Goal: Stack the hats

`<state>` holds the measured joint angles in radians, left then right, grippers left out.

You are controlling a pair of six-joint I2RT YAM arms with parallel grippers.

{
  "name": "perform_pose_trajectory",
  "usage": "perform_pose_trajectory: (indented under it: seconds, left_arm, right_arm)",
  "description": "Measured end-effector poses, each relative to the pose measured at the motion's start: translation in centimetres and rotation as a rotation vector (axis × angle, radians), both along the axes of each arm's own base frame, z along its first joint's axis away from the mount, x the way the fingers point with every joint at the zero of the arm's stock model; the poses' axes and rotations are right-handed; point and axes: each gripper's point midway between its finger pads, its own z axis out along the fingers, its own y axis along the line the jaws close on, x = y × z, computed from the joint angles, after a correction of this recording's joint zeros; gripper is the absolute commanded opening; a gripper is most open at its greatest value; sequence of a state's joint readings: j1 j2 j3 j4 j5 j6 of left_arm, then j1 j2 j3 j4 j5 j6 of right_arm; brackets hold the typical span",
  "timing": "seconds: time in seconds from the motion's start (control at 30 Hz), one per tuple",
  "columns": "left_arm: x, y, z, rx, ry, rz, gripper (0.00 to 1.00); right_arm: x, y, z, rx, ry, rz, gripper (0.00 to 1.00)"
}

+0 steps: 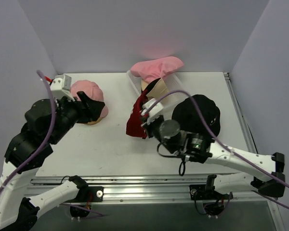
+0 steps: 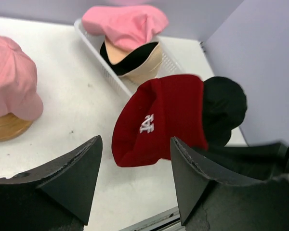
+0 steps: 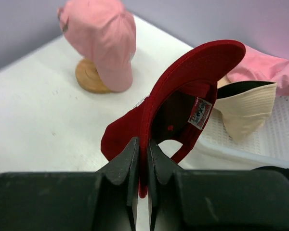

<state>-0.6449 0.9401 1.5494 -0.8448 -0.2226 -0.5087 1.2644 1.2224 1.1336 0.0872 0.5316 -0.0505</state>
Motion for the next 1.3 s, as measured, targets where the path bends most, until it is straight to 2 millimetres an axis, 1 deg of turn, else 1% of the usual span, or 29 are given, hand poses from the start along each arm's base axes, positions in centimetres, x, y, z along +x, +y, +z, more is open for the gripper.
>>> perform_pose_trajectory:
  seconds: [0.03, 0.07, 0.1, 0.13, 0.2, 0.23, 0.37, 0.43, 0.47, 0.53, 0.67, 0.77, 0.83, 0.97, 1.03, 1.1, 1.3]
  left_arm:
    - [-0.7, 0.5, 0.8, -0.014, -0.026, -0.002, 0.67]
    - [-1.3, 0.9, 1.2, -0.023, -0.044, -0.008, 0.67]
    - [-1.9, 1.1, 1.3, -0.030, -0.056, -0.021, 0.68]
    - [-2.6, 1.2, 1.1, -0.038, -0.063, -0.040, 0.67]
    - [-3.4, 0.7, -0.5, -0.044, -0.055, -0.092, 0.67]
    - [-3.6, 0.1, -1.7, -0.040, -0.036, -0.123, 0.67]
    - [-4.5, -3.2, -9.0, -0.012, 0.116, -0.293, 0.67]
    - [-5.3, -3.9, -11.4, -0.009, 0.176, -0.346, 0.67]
    - [-5.7, -4.1, -12.2, -0.010, 0.197, -0.365, 0.67]
    - [-6.6, -4.0, -12.2, -0.028, 0.190, -0.390, 0.67]
    - [-9.1, -3.2, -9.4, -0.110, 0.074, -0.438, 0.68]
    - [-10.4, -2.7, -8.1, -0.150, 0.004, -0.467, 0.68]
    - [-10.5, -2.8, -8.5, -0.149, 0.006, -0.473, 0.68]
    - [-10.0, -3.1, -11.0, -0.121, 0.062, -0.472, 0.68]
    - [-9.9, -3.2, -11.8, -0.110, 0.077, -0.470, 0.68]
    - [-9.8, -3.2, -12.2, -0.102, 0.082, -0.467, 0.68]
    - [-9.5, -3.1, -12.3, -0.096, 0.085, -0.449, 0.66]
  right_arm:
    - [0.2, -1.1, 1.2, 0.061, 0.009, 0.009, 0.00]
    - [0.4, -2.1, 2.4, 0.112, 0.009, 0.013, 0.00]
    - [0.1, -2.7, 3.8, 0.162, 0.002, 0.035, 0.00]
    - [-0.7, -3.1, 5.1, 0.207, -0.007, 0.072, 0.00]
    - [-2.6, -3.6, 6.9, 0.274, -0.023, 0.168, 0.00]
    - [-3.5, -3.9, 7.5, 0.300, -0.029, 0.216, 0.00]
    - [-7.4, -4.5, 8.2, 0.340, -0.035, 0.415, 0.00]
    - [-8.9, -4.9, 8.4, 0.348, -0.035, 0.484, 0.00]
    - [-9.6, -5.2, 8.6, 0.357, -0.039, 0.518, 0.00]
    - [-10.9, -5.9, 8.9, 0.371, -0.046, 0.575, 0.00]
    - [-12.5, -6.7, 9.6, 0.411, -0.050, 0.637, 0.00]
    - [-12.8, -6.4, 9.8, 0.425, -0.040, 0.658, 0.00]
    - [-12.8, -5.8, 9.4, 0.420, -0.015, 0.665, 0.00]
    - [-12.6, -4.7, 8.4, 0.403, 0.027, 0.665, 0.00]
    - [-12.4, -4.2, 7.9, 0.394, 0.048, 0.662, 0.00]
    - [-12.4, -4.2, 7.8, 0.395, 0.054, 0.661, 0.00]
    - [-12.4, -4.2, 8.2, 0.414, 0.052, 0.657, 0.00]
